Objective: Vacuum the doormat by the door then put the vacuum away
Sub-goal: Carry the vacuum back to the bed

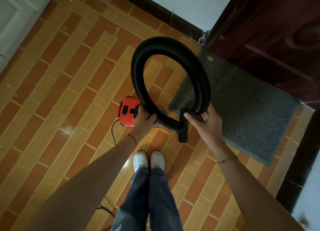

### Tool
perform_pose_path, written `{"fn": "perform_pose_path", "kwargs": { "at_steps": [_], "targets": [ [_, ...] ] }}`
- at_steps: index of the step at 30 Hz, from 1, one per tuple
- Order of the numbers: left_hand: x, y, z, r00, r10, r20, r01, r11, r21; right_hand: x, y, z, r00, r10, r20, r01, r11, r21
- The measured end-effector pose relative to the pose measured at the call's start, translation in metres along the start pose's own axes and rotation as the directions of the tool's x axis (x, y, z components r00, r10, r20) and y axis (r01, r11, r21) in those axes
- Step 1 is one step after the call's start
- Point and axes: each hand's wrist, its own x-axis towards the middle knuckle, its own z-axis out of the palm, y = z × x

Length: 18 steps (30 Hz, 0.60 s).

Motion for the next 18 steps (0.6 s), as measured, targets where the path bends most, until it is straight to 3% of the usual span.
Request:
{"fn": "perform_pose_path", "kwargs": {
  "at_steps": [4,8,14,18],
  "targets": [
    [0.004,-0.003,0.006,0.996,0.087,-0.019,-0.087,0.996,-0.01,0.015,0.024,0.024,0.987,0.08,0.136,-0.077,0.996,-0.034],
    [0.007,-0.005,0.013,0.985,0.169,0.029,-0.17,0.985,0.025,0.027,0.038,0.061,0.975,0.034,0.219,-0.024,0.999,-0.046],
    [0.013,-0.008,0.012,0.967,0.25,0.053,-0.252,0.966,0.057,0.053,0.036,0.109,0.973,-0.074,0.218,0.118,0.974,-0.196],
    [0.02,-0.014,0.002,0.956,0.292,0.033,-0.294,0.949,0.112,0.064,0.044,0.123,0.988,-0.11,0.106,0.136,0.951,-0.277]
  ]
}}
